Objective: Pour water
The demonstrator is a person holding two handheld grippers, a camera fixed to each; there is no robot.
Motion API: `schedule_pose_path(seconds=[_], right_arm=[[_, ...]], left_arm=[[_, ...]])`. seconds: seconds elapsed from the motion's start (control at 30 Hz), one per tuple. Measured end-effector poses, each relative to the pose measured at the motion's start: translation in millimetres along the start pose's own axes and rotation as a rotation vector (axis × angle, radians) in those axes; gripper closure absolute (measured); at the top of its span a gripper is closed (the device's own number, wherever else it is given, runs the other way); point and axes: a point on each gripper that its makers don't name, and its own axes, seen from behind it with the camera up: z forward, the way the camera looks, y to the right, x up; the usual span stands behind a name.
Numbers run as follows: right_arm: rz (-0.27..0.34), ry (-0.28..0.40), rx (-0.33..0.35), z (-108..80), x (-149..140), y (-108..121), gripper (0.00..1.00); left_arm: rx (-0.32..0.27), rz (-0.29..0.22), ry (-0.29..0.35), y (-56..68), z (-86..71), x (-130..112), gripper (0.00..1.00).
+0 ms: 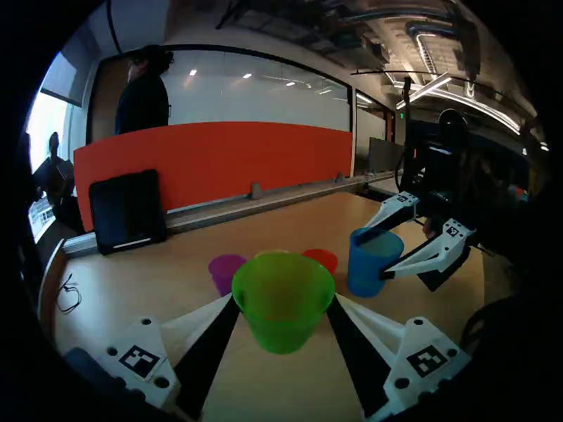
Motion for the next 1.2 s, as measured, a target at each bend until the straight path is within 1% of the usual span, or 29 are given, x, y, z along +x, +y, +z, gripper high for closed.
schedule_pose_path(seconds=[0.4,0.7,1.2], right_arm=[[0.001,0.108,-0.046,-10.0,46.5,10.2,0.09],[-0.010,0.142,-0.065,-12.8,65.4,15.2,0.09],[-0.018,0.195,-0.088,-17.7,93.8,26.4,0.09]], left_arm=[[-0.003,0.003,0.087,7.9,-5.4,24.4,0.14],[-0.004,0.009,0.138,12.4,-6.7,38.5,0.14],[-0.017,0.010,0.198,19.7,-9.3,56.8,0.14]])
